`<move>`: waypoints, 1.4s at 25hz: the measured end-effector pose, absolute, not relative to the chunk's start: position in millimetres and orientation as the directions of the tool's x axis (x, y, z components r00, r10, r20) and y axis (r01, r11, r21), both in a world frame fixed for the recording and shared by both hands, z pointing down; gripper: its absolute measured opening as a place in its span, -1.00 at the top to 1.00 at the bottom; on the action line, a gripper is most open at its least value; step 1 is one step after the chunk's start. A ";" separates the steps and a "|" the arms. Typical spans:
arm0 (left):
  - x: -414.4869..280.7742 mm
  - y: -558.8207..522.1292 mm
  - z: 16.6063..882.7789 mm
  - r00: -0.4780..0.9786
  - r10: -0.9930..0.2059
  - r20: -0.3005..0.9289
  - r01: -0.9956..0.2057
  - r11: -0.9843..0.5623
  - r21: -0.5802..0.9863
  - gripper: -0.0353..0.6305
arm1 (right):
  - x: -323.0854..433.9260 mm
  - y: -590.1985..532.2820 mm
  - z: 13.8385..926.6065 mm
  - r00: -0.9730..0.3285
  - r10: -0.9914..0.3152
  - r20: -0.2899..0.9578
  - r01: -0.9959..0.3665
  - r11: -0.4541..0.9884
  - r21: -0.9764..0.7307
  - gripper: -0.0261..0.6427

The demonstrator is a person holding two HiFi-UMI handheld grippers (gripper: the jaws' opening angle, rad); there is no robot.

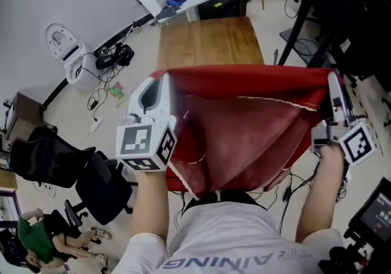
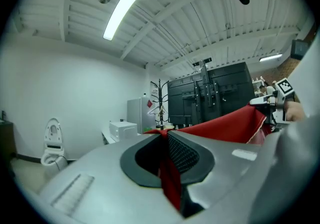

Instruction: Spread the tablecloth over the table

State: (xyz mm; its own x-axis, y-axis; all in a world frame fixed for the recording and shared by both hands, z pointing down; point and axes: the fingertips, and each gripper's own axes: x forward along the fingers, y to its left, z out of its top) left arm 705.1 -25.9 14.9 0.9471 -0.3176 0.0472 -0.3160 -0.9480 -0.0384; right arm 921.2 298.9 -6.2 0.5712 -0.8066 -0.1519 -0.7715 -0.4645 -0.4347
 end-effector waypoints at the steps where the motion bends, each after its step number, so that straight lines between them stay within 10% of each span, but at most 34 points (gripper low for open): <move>1: 714.4 -19.2 14.1 0.957 -0.288 0.040 -0.287 -0.958 -0.021 0.82 | 925.0 309.0 -17.1 0.587 -0.793 -0.166 -0.770 -0.483 -0.417 0.89; 6: 735.8 -12.7 9.6 0.975 -0.223 0.023 -0.224 -0.974 0.021 0.82 | 927.0 319.1 -61.9 0.590 -0.771 -0.240 -0.794 -0.498 -0.350 0.89; 22: 596.2 -171.2 -30.1 0.807 -0.590 0.037 -0.580 -0.803 -0.140 0.82 | 857.2 103.1 10.1 0.219 -0.964 -0.148 -0.903 -0.143 -0.405 0.88; 35: 739.6 -219.8 87.2 0.851 -0.496 0.175 -0.491 -0.868 -0.073 0.80 | 983.6 77.9 83.7 0.376 -0.925 0.043 -0.868 -0.369 -0.333 0.88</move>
